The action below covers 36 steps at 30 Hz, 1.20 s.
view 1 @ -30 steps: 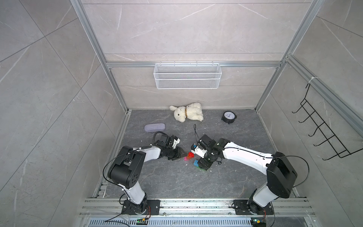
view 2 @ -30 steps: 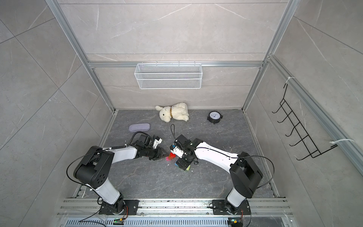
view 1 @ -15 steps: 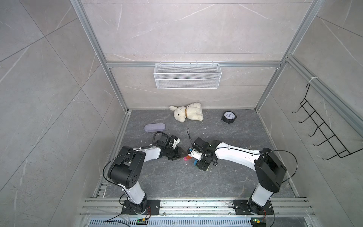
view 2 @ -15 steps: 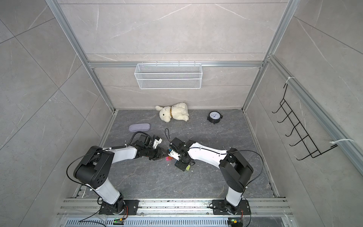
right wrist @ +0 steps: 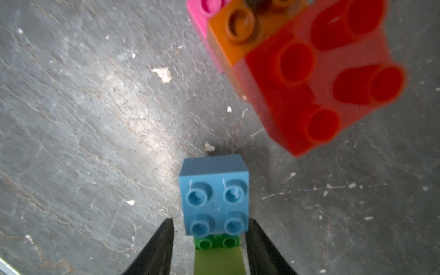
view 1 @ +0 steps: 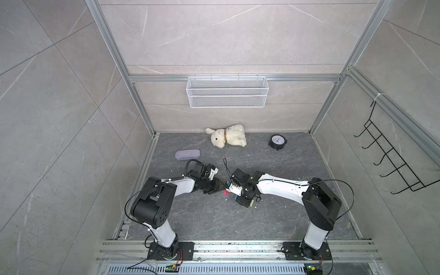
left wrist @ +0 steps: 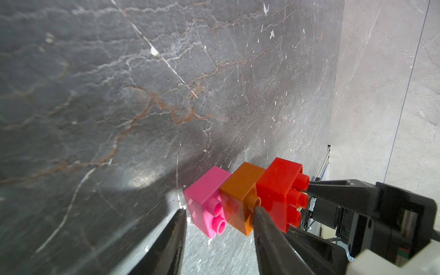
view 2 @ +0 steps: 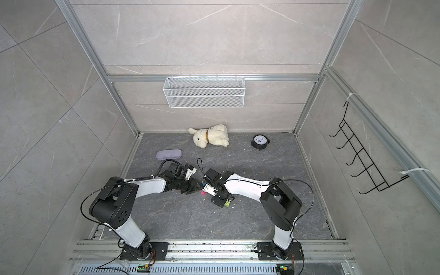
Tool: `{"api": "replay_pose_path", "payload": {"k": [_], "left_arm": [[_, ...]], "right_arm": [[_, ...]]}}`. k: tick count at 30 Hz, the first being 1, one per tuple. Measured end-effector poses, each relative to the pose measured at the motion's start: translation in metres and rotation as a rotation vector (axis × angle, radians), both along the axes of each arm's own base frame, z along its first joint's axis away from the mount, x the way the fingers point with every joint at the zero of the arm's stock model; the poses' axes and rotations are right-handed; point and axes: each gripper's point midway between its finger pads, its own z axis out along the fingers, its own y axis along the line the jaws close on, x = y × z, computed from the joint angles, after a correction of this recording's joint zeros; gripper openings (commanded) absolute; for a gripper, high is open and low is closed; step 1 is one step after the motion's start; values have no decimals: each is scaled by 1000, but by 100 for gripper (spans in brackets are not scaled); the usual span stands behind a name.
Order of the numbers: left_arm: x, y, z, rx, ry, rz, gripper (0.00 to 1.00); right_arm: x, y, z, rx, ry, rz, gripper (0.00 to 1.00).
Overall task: Assemble the letter y with lego
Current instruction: Pick up the lego brick from the center of the board.
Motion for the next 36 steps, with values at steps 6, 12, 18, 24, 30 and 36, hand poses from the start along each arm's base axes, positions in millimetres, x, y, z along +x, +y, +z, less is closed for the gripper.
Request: {"api": "replay_pose_path", "payload": {"k": [6, 12, 18, 24, 30, 36], "left_arm": [[0, 0, 0, 0, 0, 0, 48], [0, 0, 0, 0, 0, 0, 48], [0, 0, 0, 0, 0, 0, 48], [0, 0, 0, 0, 0, 0, 48], [0, 0, 0, 0, 0, -1, 48], [0, 0, 0, 0, -2, -2, 48]], "right_arm": [[2, -1, -2, -6, -10, 2, 44], [0, -3, -6, -13, -5, 6, 44], [-1, -4, -12, -22, 1, 9, 42], [-1, -3, -13, -21, 1, 10, 37], [0, -3, -13, -20, -2, 13, 35], [-1, -7, -9, -20, -17, 15, 34]]}}
